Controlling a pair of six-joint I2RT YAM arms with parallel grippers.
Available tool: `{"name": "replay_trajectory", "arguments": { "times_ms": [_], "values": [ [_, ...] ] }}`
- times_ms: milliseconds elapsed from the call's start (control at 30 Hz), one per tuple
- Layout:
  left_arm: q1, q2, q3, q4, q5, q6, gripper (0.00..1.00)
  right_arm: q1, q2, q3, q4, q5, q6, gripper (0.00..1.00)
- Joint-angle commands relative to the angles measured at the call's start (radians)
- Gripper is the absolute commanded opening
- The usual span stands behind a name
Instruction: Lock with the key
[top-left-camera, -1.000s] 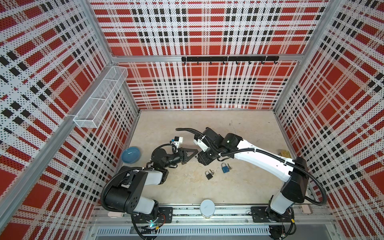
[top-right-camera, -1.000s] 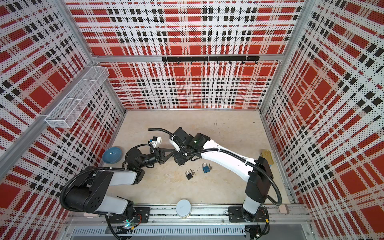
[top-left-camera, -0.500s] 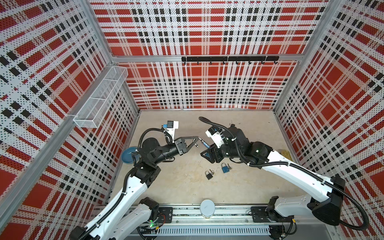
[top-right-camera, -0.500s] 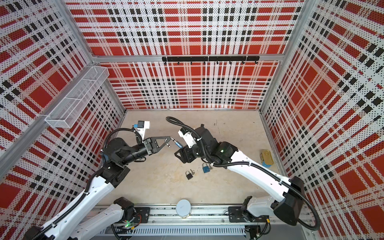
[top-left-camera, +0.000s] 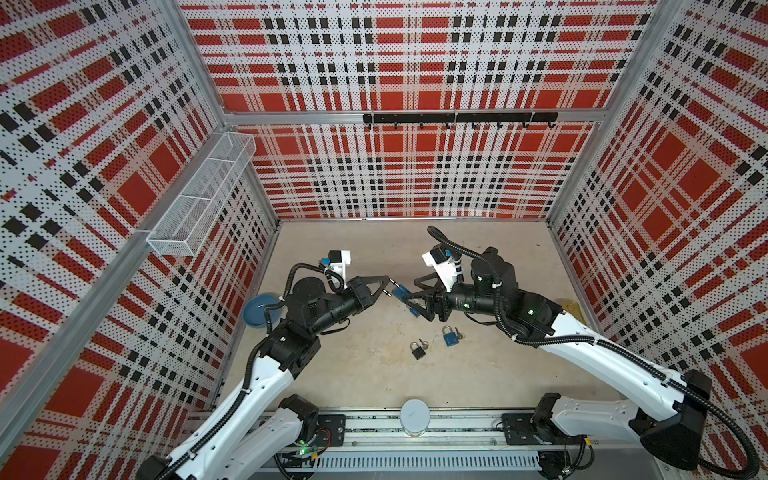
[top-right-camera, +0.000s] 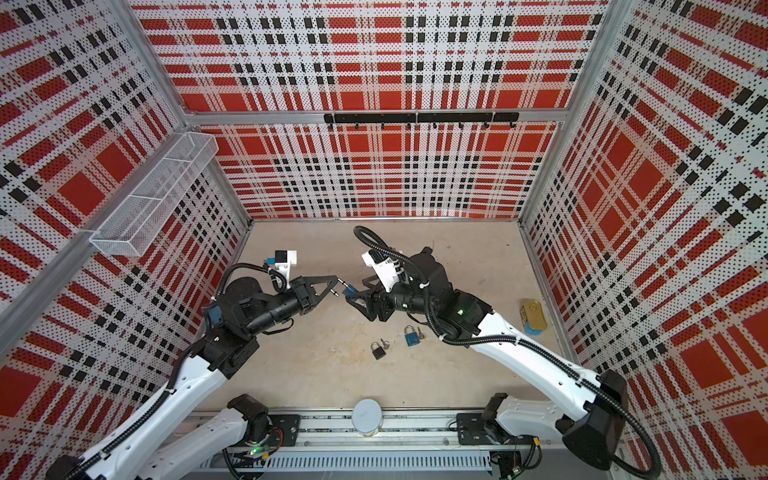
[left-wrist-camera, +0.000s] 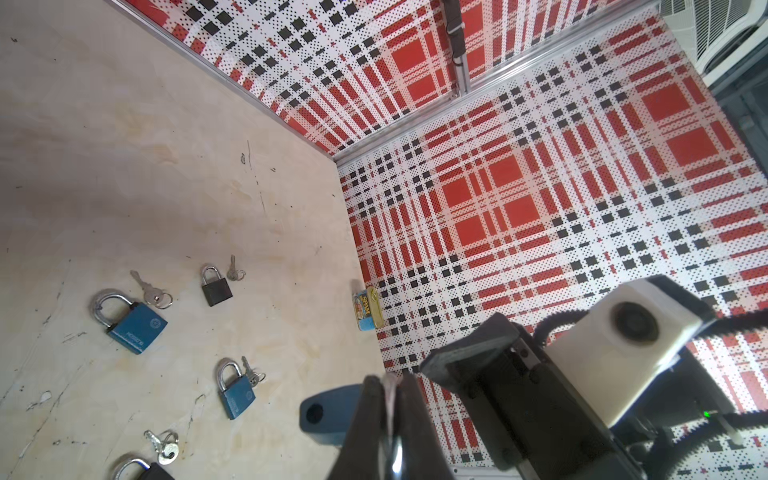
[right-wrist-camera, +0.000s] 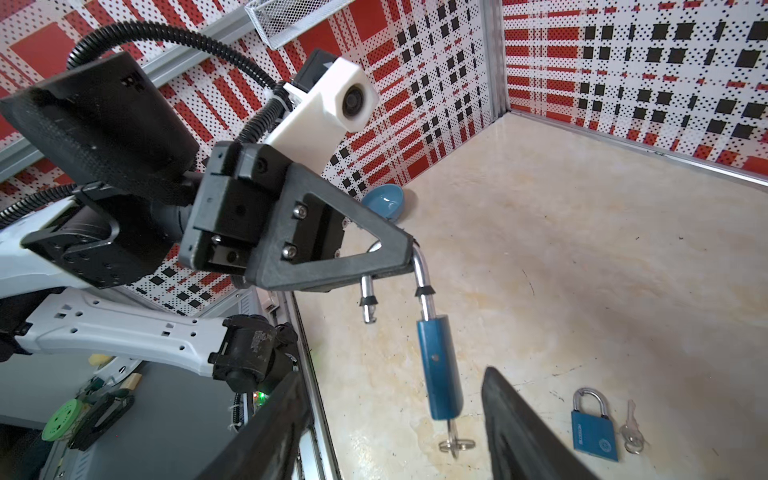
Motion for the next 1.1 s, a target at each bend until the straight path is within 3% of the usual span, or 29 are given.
{"name": "replay_trajectory", "arguments": {
  "times_ms": [0, 167, 400, 800, 1067],
  "values": [
    [-0.009, -0.045, -0.005, 0.052, -0.05, -0.064, 0.0, -0.019, 0.027, -0.021, 0.113, -0.038, -0.025, 0.67],
    [-0.01, -0.06, -0.014, 0.061, -0.071, -0.103, 0.0, -0.019, 0.078, 0.0, 0.144, -0.079, -0.044, 0.62],
    [-0.016, -0.065, -0.024, 0.08, -0.087, -0.125, 0.0, -0.019, 0.119, 0.007, 0.211, -0.125, -0.029, 0.48],
    [-0.019, -0.098, -0.03, 0.097, -0.119, -0.161, 0.0, -0.021, 0.157, 0.005, 0.223, -0.138, -0.024, 0.43],
    [-0.021, -0.108, -0.044, 0.108, -0.129, -0.186, 0.0, -0.026, 0.162, 0.002, 0.249, -0.14, -0.02, 0.32]
  ]
}}
